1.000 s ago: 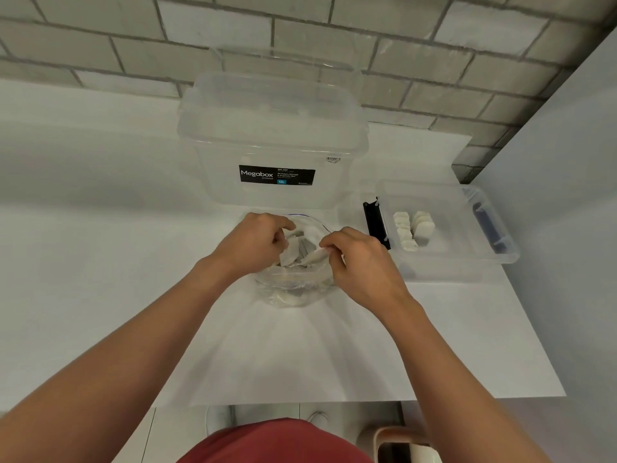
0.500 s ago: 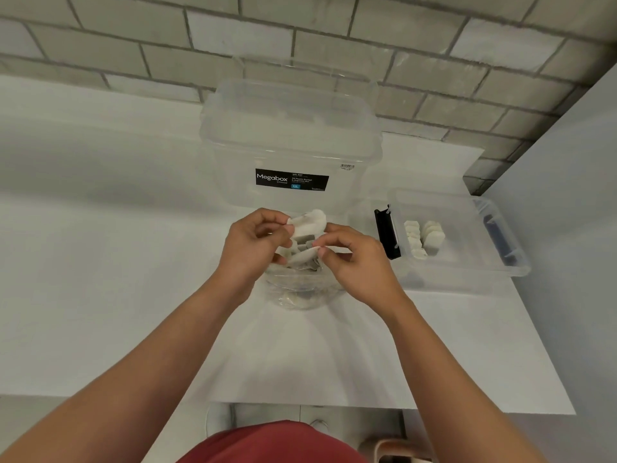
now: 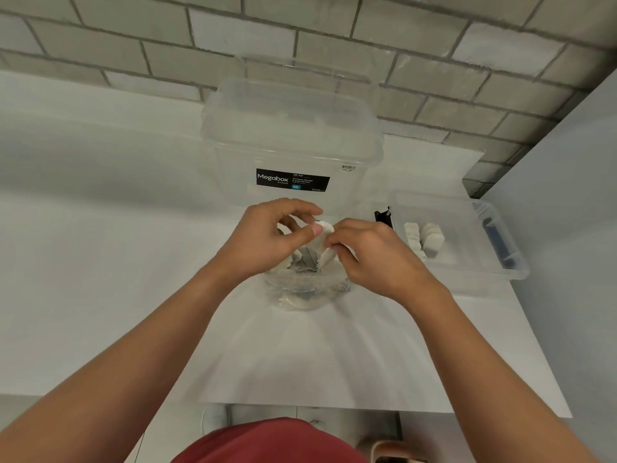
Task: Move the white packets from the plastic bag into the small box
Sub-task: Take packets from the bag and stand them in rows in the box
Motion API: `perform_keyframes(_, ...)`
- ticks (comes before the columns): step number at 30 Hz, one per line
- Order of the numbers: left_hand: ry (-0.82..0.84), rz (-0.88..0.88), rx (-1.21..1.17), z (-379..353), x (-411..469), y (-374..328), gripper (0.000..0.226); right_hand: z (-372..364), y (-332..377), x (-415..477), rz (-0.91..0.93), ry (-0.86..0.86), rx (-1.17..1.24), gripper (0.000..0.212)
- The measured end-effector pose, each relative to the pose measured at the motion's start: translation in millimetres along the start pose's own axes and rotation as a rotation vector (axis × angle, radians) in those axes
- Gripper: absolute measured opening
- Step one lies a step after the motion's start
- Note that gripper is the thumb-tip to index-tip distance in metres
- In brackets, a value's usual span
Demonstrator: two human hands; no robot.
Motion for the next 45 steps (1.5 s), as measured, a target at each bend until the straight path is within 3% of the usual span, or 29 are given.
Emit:
perform_keyframes(4, 0.092, -0.078, 0.136, -8, 7, -7, 0.002, 1, 5, 3, 0.044, 0.041, -0.021, 0.021)
perform_keyframes(10, -0.015, -0.003, 0.027, -1, 14, 3, 0.007, 21, -9, -6, -0.022, -0.060, 0.079, 0.019)
perform_keyframes(14, -0.052, 0.102, -0.185, 1, 18, 12, 0.005, 62, -47, -23, -0.167, -0.193, 0.153, 0.019)
perform_keyframes(17, -0.085, 0.069, -0.081, 4, 23, 8, 0.006, 93, -94, -44, -0.316, -0.295, 0.092, 0.015)
perform_keyframes(20, -0.130, 0.045, -0.144, 14, 27, 1, 0.006, 112, -147, -66, -0.480, -0.356, -0.025, 0.012)
perform_keyframes(24, -0.170, 0.034, -0.155, 18, 27, -6, 0.006, 104, -200, -78, -0.586, -0.247, -0.116, 0.011)
perform_keyframes(33, -0.236, 0.086, -0.117, -12, 24, -18, 0.006, 26, -260, -76, -0.641, 0.288, -0.252, 0.018)
perform_keyframes(45, -0.112, 0.070, -0.029, -70, 33, -35, 0.005, 12, -275, -68, -0.652, 0.278, -0.251, 0.013)
Point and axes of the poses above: each hand's wrist, its own x-axis towards the middle knuckle, its own z-axis out of the back of the hand, y = z × x, the point moved 8 cm from there along x, towards the middle knuckle, and after that the axes turned 2 degrees about -x, right-handed, at the moved point
